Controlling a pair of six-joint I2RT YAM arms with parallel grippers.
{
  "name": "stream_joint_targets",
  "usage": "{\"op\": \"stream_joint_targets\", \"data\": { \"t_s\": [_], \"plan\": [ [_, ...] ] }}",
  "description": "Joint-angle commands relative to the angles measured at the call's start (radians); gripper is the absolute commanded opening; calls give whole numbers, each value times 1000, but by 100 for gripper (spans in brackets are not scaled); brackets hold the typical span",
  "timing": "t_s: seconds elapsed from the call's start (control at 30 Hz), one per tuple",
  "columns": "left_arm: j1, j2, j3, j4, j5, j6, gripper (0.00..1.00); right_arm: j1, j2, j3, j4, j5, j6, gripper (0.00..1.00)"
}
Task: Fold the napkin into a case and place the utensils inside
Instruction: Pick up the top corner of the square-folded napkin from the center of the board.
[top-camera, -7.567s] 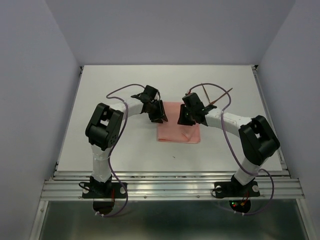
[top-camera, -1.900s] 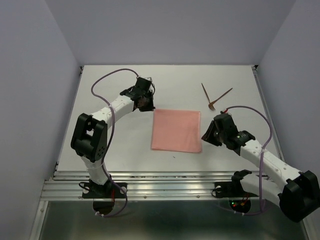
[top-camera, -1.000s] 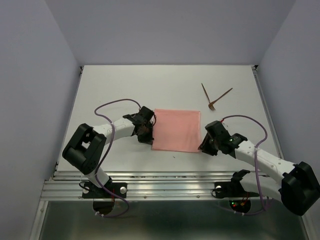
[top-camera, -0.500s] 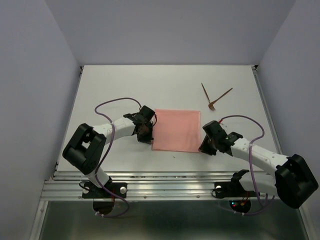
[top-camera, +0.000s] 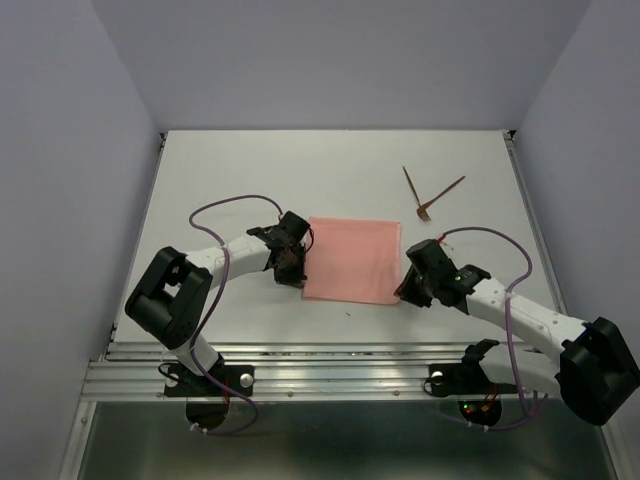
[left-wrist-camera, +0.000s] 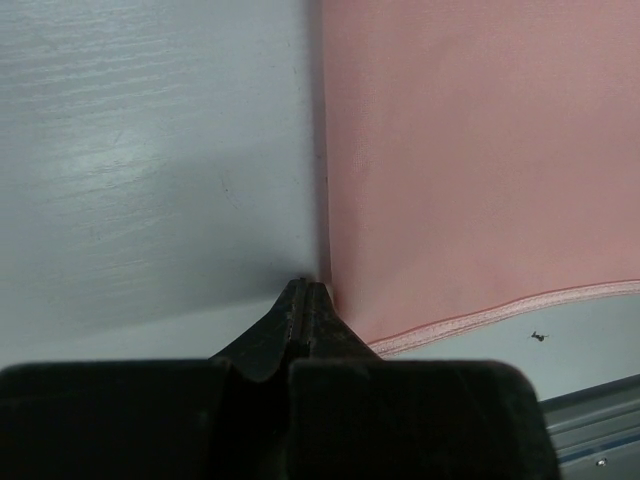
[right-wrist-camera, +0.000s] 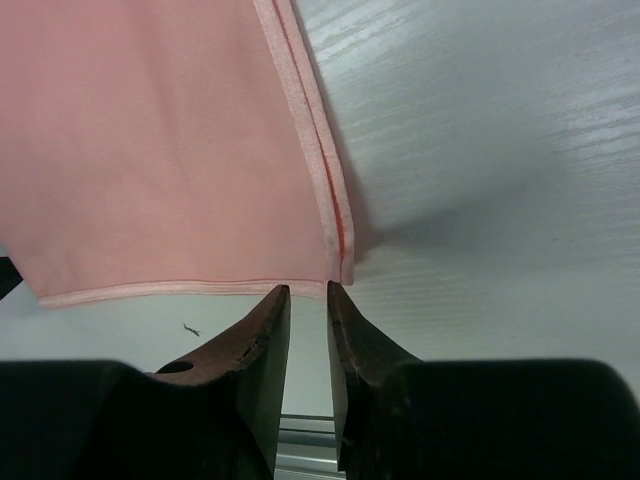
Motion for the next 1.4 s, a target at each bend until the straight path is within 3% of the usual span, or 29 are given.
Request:
{"op": "stream_joint_targets", "data": {
  "t_s": [0.0, 0.47, 1.07, 1.17, 1.37],
  "plan": [
    [-5, -15, 24, -9, -18, 18, 0, 10, -12, 48, 3, 51, 7, 28],
    [-5, -9, 28, -15, -35, 21, 0, 19, 94, -14, 75, 22, 8, 29],
    [-5, -19, 11, -7, -43, 14, 0, 19, 88, -40, 100, 19, 2, 28],
    [-5, -17, 9, -4, -40, 17, 0, 19, 91, -38, 106, 13, 2, 26],
    [-5, -19, -2, 2, -40, 18, 0, 19, 85, -23, 103, 13, -1, 12]
  ]
}}
